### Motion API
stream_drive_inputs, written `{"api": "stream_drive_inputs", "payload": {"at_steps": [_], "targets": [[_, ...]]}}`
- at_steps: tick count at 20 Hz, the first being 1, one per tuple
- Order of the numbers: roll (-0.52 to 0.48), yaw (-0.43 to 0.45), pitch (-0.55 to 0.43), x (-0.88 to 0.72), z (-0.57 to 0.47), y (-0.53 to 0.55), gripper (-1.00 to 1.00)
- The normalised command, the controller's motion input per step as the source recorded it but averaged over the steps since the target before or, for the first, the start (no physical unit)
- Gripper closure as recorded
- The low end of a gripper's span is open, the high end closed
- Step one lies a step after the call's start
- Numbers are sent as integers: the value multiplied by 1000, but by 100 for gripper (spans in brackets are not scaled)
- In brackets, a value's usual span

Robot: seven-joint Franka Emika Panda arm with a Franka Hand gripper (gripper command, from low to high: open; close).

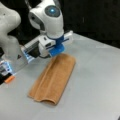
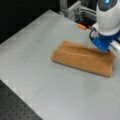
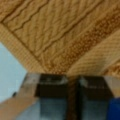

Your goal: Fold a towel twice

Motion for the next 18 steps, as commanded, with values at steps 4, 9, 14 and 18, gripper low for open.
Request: {"api": "stream_drive_inputs", "payload": {"at_steps": [4,9,14,18], "targets": [[67,-196,-276,-374,-128,105,-100],[117,-181,-267,-332,-93,91,-100],[131,-155,-201,-308,13,77,-100],[111,-142,-99,-225,223,82,-100]]}}
